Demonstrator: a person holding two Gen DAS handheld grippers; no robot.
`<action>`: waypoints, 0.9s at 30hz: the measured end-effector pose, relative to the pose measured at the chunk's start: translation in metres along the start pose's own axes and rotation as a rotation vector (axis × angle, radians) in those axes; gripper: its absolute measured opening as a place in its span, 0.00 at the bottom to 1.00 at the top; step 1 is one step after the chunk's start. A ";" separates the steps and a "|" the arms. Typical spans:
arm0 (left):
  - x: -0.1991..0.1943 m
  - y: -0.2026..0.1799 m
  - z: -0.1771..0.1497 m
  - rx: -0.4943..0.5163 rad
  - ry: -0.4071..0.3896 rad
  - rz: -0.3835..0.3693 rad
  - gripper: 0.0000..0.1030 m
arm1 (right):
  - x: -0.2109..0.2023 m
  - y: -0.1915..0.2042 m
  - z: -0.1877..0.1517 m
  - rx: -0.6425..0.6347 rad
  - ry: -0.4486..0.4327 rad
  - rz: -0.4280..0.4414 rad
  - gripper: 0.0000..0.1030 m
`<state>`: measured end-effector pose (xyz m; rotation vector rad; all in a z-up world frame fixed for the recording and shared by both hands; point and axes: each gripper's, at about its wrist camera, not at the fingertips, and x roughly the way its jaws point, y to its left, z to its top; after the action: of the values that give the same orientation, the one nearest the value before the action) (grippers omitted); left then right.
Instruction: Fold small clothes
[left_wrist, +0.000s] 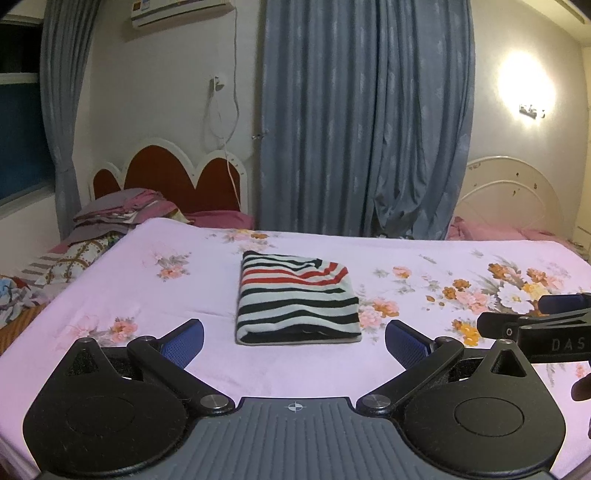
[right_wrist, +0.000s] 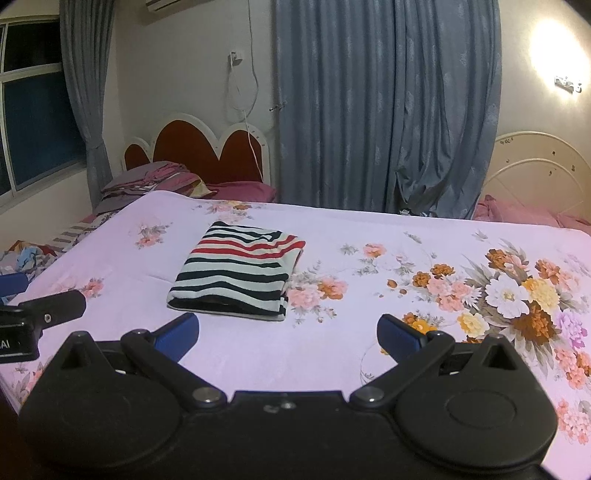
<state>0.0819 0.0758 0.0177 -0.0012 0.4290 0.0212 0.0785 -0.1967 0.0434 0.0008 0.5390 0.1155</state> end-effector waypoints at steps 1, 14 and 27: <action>0.001 0.000 0.000 0.002 0.000 0.000 1.00 | 0.000 0.000 0.000 -0.001 0.000 -0.001 0.99; 0.004 -0.004 0.003 0.004 0.001 -0.005 1.00 | 0.001 0.000 0.002 0.002 0.000 -0.006 0.99; 0.005 -0.006 0.004 0.009 0.002 -0.009 1.00 | 0.001 -0.003 0.003 -0.002 0.003 0.003 0.99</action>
<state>0.0883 0.0702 0.0192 0.0058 0.4308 0.0105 0.0813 -0.1991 0.0449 -0.0002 0.5424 0.1192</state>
